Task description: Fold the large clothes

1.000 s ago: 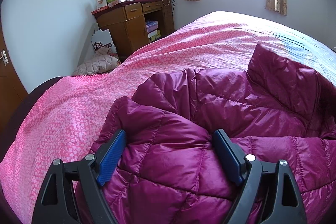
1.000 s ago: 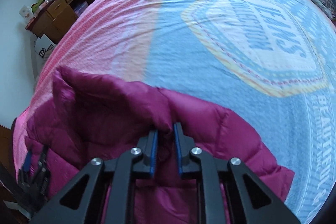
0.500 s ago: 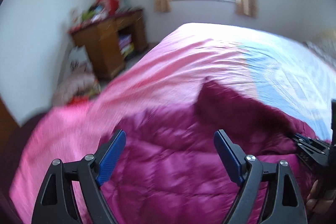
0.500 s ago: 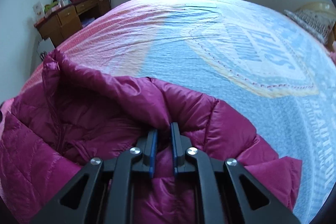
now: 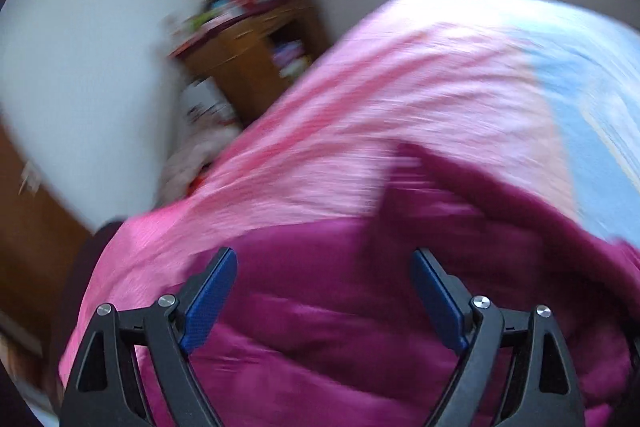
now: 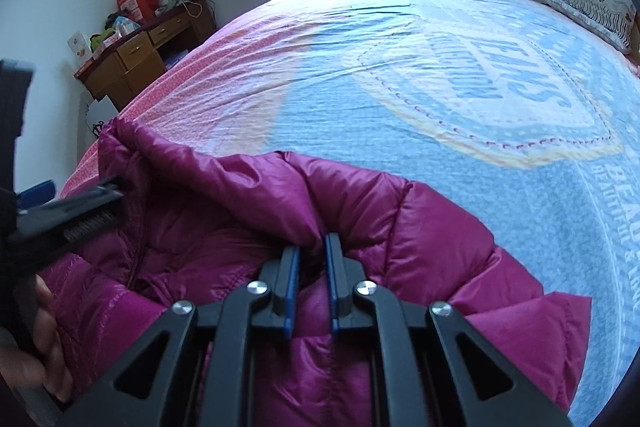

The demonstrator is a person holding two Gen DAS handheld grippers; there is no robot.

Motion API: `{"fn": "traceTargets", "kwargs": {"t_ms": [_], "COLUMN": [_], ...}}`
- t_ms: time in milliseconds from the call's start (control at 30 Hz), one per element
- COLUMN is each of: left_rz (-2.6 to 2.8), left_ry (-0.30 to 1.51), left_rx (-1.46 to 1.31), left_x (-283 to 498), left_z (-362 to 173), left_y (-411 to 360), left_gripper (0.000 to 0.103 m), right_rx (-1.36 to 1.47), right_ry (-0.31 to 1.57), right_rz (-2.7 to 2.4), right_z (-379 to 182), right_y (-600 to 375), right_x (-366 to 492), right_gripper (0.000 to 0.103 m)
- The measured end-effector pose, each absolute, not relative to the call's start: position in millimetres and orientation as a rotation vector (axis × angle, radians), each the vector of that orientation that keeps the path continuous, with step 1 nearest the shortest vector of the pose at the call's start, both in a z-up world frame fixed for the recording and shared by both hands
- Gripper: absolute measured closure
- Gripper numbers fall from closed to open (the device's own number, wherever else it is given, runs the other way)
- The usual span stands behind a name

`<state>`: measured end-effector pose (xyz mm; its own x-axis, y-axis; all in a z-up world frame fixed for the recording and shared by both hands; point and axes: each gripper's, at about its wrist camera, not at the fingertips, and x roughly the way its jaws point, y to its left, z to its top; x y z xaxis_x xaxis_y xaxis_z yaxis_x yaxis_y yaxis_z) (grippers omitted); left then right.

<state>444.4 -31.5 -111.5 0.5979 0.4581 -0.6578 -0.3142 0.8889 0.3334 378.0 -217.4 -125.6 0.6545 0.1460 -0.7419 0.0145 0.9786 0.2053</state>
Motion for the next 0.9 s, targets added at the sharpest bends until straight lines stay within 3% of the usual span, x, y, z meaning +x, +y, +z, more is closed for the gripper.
{"fn": "traceTargets", "kwargs": {"t_ms": [200, 300, 467, 633, 800, 900], "left_rz": [0.554, 0.405, 0.097, 0.169, 0.406, 0.490], "left_ry": [0.891, 0.874, 0.910, 0.868, 0.933, 0.921], "left_rx": [-0.077, -0.149, 0.227, 0.606, 0.547, 0.351], "left_x": [419, 408, 422, 438, 475, 468], "left_z": [-114, -108, -103, -139, -151, -131], "left_y": [66, 61, -43, -127, -106, -57], "left_gripper": [0.015, 0.015, 0.015, 0.015, 0.015, 0.015], "right_rx": [0.208, 0.201, 0.198, 0.208, 0.231, 0.247], "right_ry": [0.854, 0.853, 0.852, 0.849, 0.847, 0.845], "right_rz": [0.078, 0.074, 0.073, 0.075, 0.086, 0.092], "right_z": [-126, -126, -126, -126, -127, -127], "right_y": [-219, -220, -221, -220, -223, -226], "right_x": [378, 378, 379, 378, 378, 378], "right_gripper": [0.091, 0.091, 0.091, 0.091, 0.091, 0.091]}}
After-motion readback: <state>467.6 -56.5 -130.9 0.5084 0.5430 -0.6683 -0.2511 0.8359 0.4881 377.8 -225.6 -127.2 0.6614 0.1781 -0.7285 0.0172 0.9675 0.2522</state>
